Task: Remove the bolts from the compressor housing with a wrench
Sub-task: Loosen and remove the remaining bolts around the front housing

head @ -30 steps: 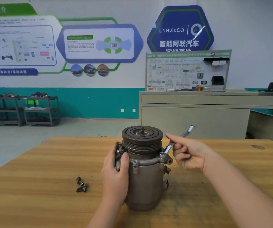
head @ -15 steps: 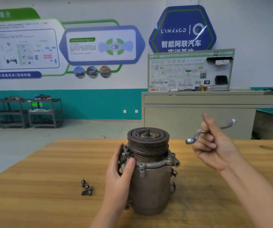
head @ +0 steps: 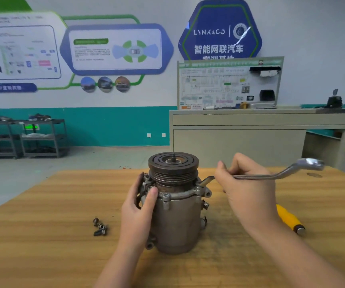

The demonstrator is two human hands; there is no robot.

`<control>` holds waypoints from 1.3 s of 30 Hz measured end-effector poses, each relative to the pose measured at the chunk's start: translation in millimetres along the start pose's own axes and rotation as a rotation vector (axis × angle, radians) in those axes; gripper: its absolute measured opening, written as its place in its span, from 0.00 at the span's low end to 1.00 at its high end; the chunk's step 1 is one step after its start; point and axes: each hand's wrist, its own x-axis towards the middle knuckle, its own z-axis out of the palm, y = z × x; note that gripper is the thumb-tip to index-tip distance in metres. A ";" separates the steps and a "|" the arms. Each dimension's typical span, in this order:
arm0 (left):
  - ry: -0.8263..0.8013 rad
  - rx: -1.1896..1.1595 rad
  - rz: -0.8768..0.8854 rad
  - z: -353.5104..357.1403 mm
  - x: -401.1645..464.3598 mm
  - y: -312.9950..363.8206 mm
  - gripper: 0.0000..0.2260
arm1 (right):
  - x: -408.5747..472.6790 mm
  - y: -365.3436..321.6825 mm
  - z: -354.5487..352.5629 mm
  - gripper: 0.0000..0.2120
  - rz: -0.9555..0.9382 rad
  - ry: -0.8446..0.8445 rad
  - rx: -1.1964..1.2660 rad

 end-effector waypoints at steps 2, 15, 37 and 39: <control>-0.002 0.017 0.006 0.2 0.5 -0.3 0.27 | -3.5 -6.7 1.9 0.25 -0.090 -0.059 -0.033; 0.003 0.021 0.050 2.7 -1.3 -2.0 0.27 | -17.0 12.7 -6.6 0.17 0.352 -0.113 0.397; 0.076 -0.024 0.008 10.2 -3.9 -7.9 0.20 | 6.7 39.8 11.8 0.26 0.449 0.028 0.495; 0.086 -0.028 0.012 10.4 -4.5 -8.5 0.19 | 3.8 34.0 9.0 0.24 0.398 0.047 0.418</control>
